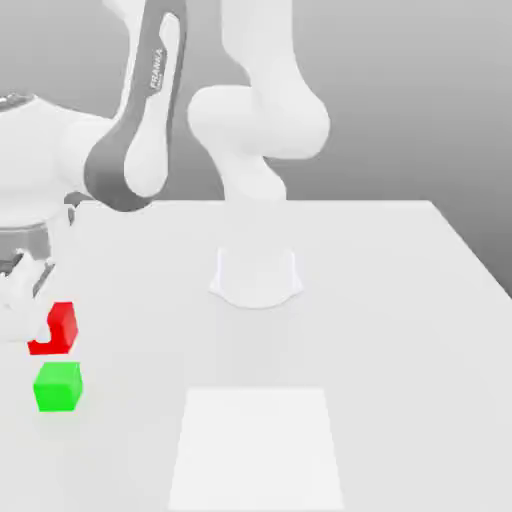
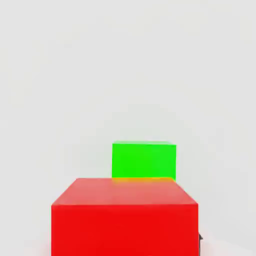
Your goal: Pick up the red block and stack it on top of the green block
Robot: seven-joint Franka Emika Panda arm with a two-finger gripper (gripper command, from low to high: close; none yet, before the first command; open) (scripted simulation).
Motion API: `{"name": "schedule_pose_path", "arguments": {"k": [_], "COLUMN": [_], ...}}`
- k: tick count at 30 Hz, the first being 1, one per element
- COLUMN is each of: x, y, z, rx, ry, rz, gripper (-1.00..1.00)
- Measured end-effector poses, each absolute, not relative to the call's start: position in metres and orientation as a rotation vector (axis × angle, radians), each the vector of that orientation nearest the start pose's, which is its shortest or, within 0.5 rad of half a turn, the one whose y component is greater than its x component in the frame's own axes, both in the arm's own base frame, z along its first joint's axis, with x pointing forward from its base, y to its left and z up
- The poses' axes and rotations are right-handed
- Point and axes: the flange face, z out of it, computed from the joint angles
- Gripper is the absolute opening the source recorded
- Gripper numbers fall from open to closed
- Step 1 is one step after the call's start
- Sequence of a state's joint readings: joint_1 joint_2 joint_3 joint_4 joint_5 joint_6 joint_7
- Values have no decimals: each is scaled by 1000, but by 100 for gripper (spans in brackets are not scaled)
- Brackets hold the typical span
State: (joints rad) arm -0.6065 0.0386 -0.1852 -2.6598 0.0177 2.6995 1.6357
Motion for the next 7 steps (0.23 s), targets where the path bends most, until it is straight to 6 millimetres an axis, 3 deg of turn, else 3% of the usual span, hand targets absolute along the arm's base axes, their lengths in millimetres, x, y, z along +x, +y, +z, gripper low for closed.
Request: {"name": "schedule_pose_path", "arguments": {"k": [3,4,7], "x": [308,308,308], "y": [-288,-287,-287], "z": [195,186,186], "rx": [-1127,-1129,-1129], "ry": [2931,2931,2931], "rz": [-2,-2,-2], "gripper": [-100,100,100]}}
